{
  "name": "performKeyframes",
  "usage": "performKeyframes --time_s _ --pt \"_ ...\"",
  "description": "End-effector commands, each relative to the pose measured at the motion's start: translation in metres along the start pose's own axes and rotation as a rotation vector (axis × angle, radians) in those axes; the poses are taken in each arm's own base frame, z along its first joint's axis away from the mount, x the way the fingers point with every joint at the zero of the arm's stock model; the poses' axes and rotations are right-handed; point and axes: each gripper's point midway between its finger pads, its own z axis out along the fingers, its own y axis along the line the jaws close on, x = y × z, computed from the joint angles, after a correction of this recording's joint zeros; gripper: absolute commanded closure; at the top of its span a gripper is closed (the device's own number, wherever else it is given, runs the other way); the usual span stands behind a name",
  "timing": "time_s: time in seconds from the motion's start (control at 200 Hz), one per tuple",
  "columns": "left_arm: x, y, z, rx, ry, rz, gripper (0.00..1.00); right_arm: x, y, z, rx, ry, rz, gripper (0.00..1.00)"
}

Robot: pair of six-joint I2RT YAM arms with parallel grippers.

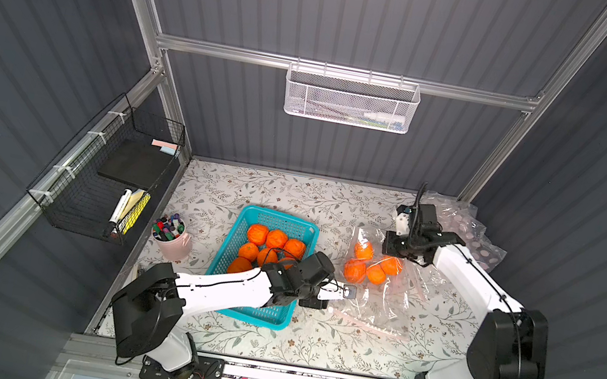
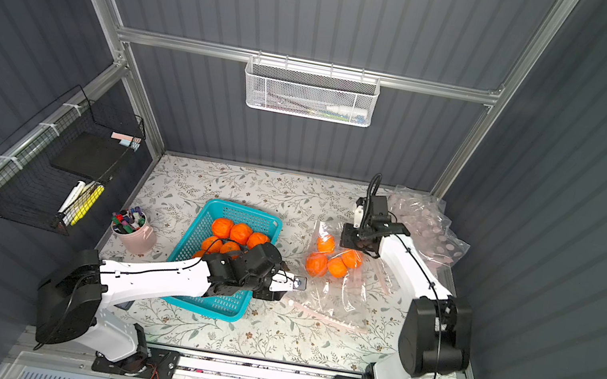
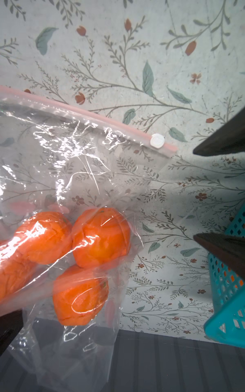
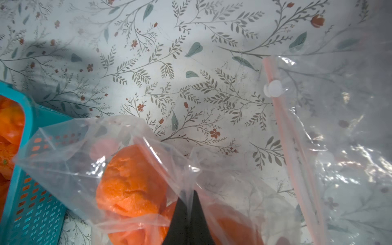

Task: Open the zip-top bag and take out the orange
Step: Adjust the zipper food storage bag at the center of the board.

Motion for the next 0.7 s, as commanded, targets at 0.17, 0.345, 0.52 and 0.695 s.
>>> performKeyframes --time_s 0.17,0.345,0.52,0.695 --pt "-0.003 -0.002 0.002 0.017 -0.012 -0.027 0.4 -0.015 0.015 -0.003 -0.101 -0.167 -0.001 1.0" --pt "-0.003 -0.002 0.002 0.017 -0.011 -0.028 0.4 -0.026 0.01 -0.019 -0.074 -0.279 -0.022 1.0" --pt "-0.004 -0.002 0.002 0.019 -0.013 -0.028 0.4 -0.03 0.019 -0.024 -0.143 -0.395 -0.05 1.0" --pt "-0.003 -0.001 0.003 0.019 -0.009 -0.027 0.4 -0.025 0.035 -0.012 -0.257 -0.364 -0.065 1.0"
